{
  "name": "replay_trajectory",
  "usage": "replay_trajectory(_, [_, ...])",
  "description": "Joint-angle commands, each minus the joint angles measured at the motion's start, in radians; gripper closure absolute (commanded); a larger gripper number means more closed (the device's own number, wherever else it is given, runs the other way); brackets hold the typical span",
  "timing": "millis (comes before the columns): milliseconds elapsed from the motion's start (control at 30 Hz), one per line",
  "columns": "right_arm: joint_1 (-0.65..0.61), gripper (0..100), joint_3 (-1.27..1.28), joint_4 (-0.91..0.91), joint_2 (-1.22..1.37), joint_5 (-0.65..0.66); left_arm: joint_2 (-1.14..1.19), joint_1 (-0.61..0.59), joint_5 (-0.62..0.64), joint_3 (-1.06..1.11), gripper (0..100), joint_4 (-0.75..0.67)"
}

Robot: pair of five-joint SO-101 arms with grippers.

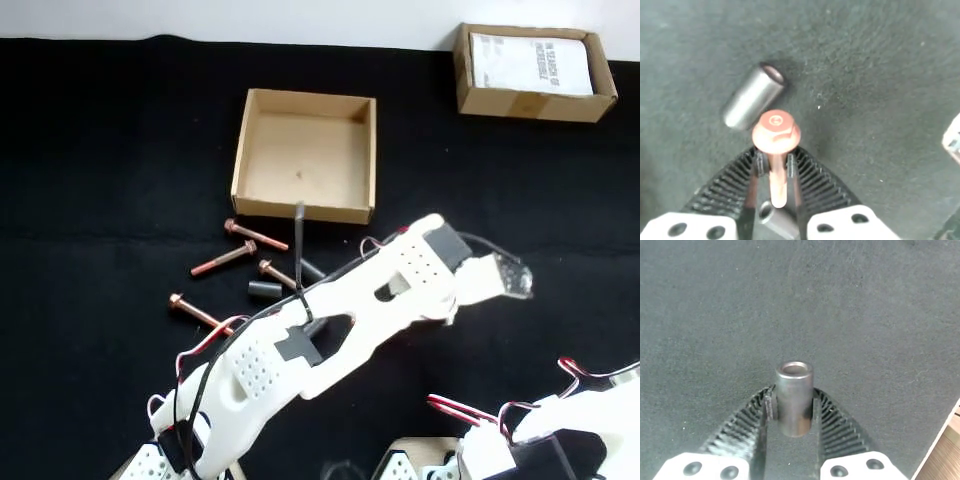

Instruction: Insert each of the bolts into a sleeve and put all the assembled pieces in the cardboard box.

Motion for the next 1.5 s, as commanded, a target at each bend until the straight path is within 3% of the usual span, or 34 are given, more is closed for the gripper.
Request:
replay_trajectory(0, [-0.074, 99.2, -0.001, 0.051, -0.027, 0.011, -0.015, -0.012, 0.089, -0.137, 99, 0.052])
replay_trajectory(167, [-0.311, 99.2, -0.001, 0.154, -0.031, 0.011, -0.024, -0.062, 0.342, -0.263, 99, 0.063])
replay_trajectory(333, [-0.596, 99.2, -0.012, 0.202, -0.036, 0.006, -0.093, -0.174, 0.407, -0.377, 99, 0.063])
replay_trajectory(667, [-1.059, 99.2, -0.015, 0.151, -0.036, -0.037, -0.274, -0.34, 0.741, -0.409, 99, 0.063])
replay_trajectory(800, [-1.136, 99.2, -0.019, 0.021, -0.038, -0.189, -0.343, -0.406, 0.841, -0.407, 99, 0.063])
replay_trajectory(933, [-1.199, 99.2, -0.085, -0.024, -0.038, -0.199, -0.39, -0.479, 0.925, -0.407, 99, 0.064])
replay_trajectory(1133, [-1.274, 99.2, -0.213, -0.025, -0.038, -0.269, -0.466, -0.559, 0.928, -0.395, 99, 0.072])
replay_trajectory(1267, [-1.3, 99.2, -0.331, -0.025, -0.041, -0.413, -0.579, -0.558, 0.91, -0.217, 99, 0.074])
replay_trajectory(1467, [-1.388, 99.2, -0.407, -0.025, -0.191, -0.448, -0.843, -0.526, 0.876, 0.18, 99, 0.069])
